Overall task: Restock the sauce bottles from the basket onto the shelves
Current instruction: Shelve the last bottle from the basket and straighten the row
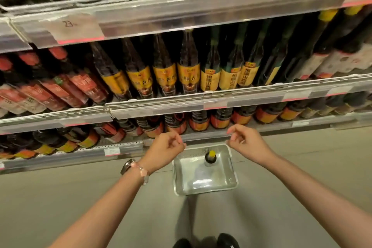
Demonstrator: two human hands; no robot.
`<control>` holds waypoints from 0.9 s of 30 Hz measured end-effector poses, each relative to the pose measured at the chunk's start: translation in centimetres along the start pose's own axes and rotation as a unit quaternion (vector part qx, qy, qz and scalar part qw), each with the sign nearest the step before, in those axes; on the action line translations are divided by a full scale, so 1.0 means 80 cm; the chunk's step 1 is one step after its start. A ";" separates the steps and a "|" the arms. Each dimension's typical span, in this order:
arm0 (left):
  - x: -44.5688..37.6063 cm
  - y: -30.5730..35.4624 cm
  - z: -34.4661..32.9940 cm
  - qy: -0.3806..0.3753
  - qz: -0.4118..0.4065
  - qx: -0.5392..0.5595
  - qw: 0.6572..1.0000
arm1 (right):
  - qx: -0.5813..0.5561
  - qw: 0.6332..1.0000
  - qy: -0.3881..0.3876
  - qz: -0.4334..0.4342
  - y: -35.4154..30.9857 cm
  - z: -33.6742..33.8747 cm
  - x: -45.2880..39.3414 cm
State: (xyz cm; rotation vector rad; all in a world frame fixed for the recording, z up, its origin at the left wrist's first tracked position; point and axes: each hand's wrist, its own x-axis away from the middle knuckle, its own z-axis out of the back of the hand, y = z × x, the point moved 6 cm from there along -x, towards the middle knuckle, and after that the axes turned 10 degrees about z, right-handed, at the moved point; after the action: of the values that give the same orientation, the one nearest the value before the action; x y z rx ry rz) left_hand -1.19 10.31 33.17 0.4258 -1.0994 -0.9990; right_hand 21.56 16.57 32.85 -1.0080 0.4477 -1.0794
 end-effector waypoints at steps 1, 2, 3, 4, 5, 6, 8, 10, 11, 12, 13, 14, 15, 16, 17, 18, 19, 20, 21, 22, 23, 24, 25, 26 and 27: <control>-0.017 -0.018 -0.014 -0.004 -0.003 0.000 1.000 | 0.007 1.000 0.002 -0.002 0.022 -0.012 -0.006; -0.034 -0.035 -0.028 -0.006 -0.009 0.000 1.000 | 0.013 1.000 0.005 -0.002 0.044 -0.023 -0.011; -0.052 -0.052 -0.042 -0.011 -0.012 0.002 1.000 | 0.016 1.000 0.007 -0.005 0.066 -0.034 -0.016; -0.069 -0.069 -0.056 -0.016 -0.016 0.002 1.000 | 0.018 1.000 0.010 -0.007 0.087 -0.046 -0.021; -0.083 -0.082 -0.068 -0.021 -0.021 0.002 1.000 | 0.020 1.000 0.011 -0.010 0.105 -0.055 -0.026; -0.100 -0.099 -0.082 -0.023 -0.028 -0.002 0.999 | 0.023 1.000 0.010 -0.011 0.127 -0.067 -0.030; -0.128 -0.124 -0.103 -0.019 -0.043 -0.018 0.999 | 0.034 0.999 0.004 -0.013 0.161 -0.088 -0.038; -0.159 -0.155 -0.132 -0.016 -0.058 -0.038 0.997 | 0.055 0.998 0.001 -0.011 0.205 -0.114 -0.046; -0.174 -0.169 -0.145 -0.017 -0.065 -0.046 0.997 | 0.065 0.998 -0.002 -0.010 0.223 -0.127 -0.051; -0.186 -0.181 -0.158 -0.018 -0.071 -0.055 0.996 | 0.075 0.997 -0.006 -0.009 0.240 -0.139 -0.056; -0.198 -0.192 -0.170 -0.020 -0.078 -0.062 0.995 | 0.086 0.996 -0.011 -0.006 0.254 -0.150 -0.060; -0.209 -0.202 -0.183 -0.024 -0.085 -0.072 0.993 | 0.098 0.995 -0.016 -0.002 0.267 -0.160 -0.064; -0.219 -0.211 -0.195 -0.028 -0.090 -0.080 0.992 | 0.110 0.994 -0.017 0.003 0.278 -0.168 -0.069; -0.230 -0.221 -0.206 -0.032 -0.093 -0.087 0.991 | 0.120 0.993 -0.018 0.011 0.288 -0.175 -0.074; -0.240 -0.230 -0.216 -0.035 -0.097 -0.089 0.991 | 0.130 0.991 -0.020 0.016 0.297 -0.181 -0.078; -0.250 -0.239 -0.226 -0.040 -0.099 -0.088 0.990 | 0.142 0.989 -0.024 0.022 0.305 -0.187 -0.082; -0.261 -0.248 -0.236 -0.044 -0.103 -0.087 0.990 | 0.157 0.987 -0.030 0.026 0.314 -0.194 -0.085; -0.272 -0.256 -0.244 -0.046 -0.105 -0.086 0.990 | 0.173 0.984 -0.036 0.030 0.321 -0.199 -0.089; -0.282 -0.263 -0.252 -0.047 -0.109 -0.084 0.989 | 0.184 0.982 -0.041 0.031 0.327 -0.205 -0.093; -0.291 -0.268 -0.259 -0.048 -0.113 -0.083 0.989 | 0.189 0.980 -0.043 0.034 0.333 -0.209 -0.097; -0.301 -0.272 -0.266 -0.049 -0.117 -0.083 0.988 | 0.190 0.980 -0.044 0.037 0.339 -0.213 -0.101; -0.309 -0.275 -0.272 -0.052 -0.124 -0.084 0.987 | 0.188 0.980 -0.045 0.040 0.344 -0.218 -0.104; -0.316 -0.277 -0.279 -0.058 -0.132 -0.088 0.986 | 0.184 0.981 -0.046 0.045 0.348 -0.222 -0.107; -0.321 -0.278 -0.286 -0.065 -0.140 -0.091 0.984 | 0.179 0.981 -0.047 0.050 0.353 -0.226 -0.109; -0.328 -0.280 -0.293 -0.070 -0.146 -0.094 0.982 | 0.178 0.981 -0.049 0.055 0.356 -0.229 -0.111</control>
State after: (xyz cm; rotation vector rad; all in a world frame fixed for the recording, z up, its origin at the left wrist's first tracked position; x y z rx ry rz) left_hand 6.72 16.62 -7.25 0.3742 -1.0736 -1.3980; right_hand 18.84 19.19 -2.00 -0.7064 0.2167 -0.9634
